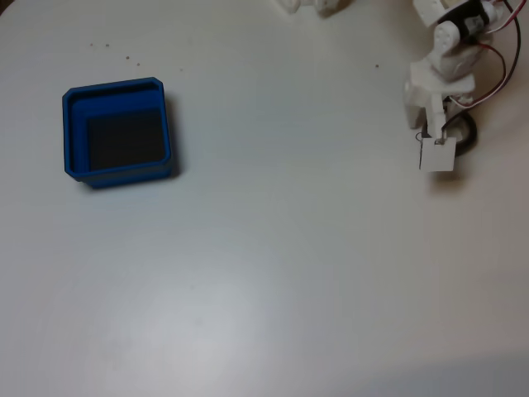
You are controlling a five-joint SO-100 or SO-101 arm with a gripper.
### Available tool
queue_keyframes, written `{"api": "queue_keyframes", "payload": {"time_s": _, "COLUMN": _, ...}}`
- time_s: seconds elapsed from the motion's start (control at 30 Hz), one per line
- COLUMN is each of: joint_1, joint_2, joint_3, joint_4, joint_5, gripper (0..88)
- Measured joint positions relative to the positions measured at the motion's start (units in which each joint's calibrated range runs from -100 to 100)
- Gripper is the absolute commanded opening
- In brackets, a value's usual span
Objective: Pick the black tape roll and drop it in the blue box
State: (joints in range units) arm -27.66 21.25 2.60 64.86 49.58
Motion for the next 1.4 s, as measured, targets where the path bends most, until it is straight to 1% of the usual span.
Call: {"api": "queue_keyframes", "payload": {"time_s": 1.4, "joint_1": 0.2, "joint_2": 3.0, "joint_3": -1.5, "joint_4": 0.0, "joint_5": -0.1, "gripper": 20.3}}
